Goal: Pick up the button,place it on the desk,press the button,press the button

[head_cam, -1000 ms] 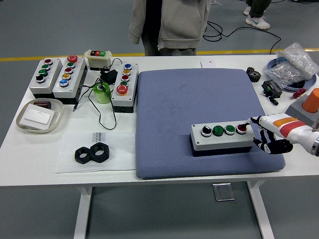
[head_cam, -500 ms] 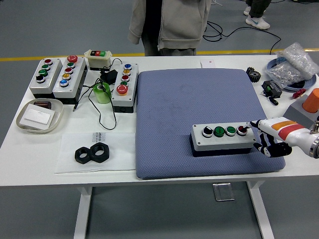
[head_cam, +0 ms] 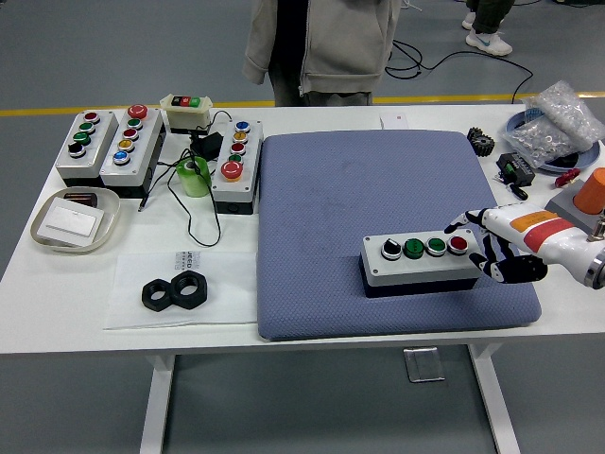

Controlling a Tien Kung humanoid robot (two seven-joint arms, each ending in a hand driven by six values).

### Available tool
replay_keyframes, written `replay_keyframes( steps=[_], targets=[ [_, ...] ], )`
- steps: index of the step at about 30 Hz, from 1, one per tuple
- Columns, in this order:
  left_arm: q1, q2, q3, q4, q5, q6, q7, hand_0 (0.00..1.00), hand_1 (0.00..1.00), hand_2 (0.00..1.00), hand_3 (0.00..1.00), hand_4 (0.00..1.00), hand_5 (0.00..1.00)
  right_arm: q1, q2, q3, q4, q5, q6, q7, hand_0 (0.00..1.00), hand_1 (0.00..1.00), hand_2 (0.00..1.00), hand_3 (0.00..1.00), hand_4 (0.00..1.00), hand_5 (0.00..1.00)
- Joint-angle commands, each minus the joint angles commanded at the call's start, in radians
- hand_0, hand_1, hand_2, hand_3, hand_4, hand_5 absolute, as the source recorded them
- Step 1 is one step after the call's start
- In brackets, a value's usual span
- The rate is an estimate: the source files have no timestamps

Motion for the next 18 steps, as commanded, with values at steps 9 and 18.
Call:
replay_keyframes(
  steps=[9,18],
  targets=[
    [0.0,0.001,0.003,0.0,-0.003,0.0,-0.002,0.75,0.825,0.869,0.828,0.633,0.998,0.021,0.024,-0.042,-0.025,-0.009,0.006,-0.008,0.319,0.135,0.24,0.766,0.574,0.002],
    [-0.002,0.001,0.003,-0.001,-0.003,0.001,-0.002,0.745,0.825,0.869,0.828,0.632,0.998,0.033,0.039,-0.05,-0.051,-0.01,0.008,-0.013,0.319,0.135,0.239,0.773,0.577,0.002]
  ],
)
